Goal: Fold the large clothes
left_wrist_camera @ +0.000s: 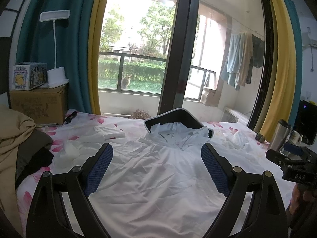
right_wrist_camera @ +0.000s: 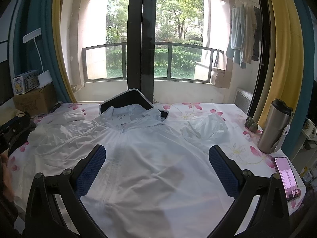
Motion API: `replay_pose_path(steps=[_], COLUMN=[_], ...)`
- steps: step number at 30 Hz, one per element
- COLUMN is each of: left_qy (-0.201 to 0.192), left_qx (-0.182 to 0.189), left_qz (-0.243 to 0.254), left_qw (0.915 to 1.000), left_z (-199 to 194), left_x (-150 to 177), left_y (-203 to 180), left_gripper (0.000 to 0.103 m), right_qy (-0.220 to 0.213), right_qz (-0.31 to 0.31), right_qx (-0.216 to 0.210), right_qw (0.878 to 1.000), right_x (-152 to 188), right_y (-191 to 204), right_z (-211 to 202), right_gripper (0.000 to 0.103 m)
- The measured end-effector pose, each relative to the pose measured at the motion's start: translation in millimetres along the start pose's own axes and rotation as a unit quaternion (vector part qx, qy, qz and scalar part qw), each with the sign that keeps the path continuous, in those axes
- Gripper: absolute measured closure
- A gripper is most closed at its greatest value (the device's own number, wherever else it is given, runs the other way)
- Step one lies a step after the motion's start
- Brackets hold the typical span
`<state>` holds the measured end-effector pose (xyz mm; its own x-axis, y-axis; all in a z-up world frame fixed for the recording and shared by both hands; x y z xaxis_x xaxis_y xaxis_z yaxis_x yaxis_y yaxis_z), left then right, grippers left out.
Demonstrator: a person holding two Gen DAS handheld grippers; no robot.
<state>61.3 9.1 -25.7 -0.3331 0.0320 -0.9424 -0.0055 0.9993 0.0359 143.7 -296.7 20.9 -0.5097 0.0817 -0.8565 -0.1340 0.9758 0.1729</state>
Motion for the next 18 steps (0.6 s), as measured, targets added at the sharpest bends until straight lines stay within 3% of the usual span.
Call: replay_pose_path(steps=[18], left_qy=[-0.004], left_qx=[0.001], left_qz=[-0.004], left_qw=[1.0], left_z=[-1.8], left_x=[1.3], left_y=[1.8], left_gripper=[0.01], right_qy=[0.0], right_qz=[0.001], right_qx=[0.001], right_qw=[1.0], right_x=[-0.5], right_y=[-0.7], right_z=[-0.3], right_gripper=[0.001])
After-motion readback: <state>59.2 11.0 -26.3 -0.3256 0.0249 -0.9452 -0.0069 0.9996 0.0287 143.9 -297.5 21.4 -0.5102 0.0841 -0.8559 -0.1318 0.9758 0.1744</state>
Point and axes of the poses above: each gripper's, at about its wrist camera, not at the fingertips, and z roughly the way its jaws point, y to its left, x to its underside, the point moved 7 cm from there along z, roughly the way its jaws point, and after that the axes turned 12 degrees about z, right-handed, at the moved point
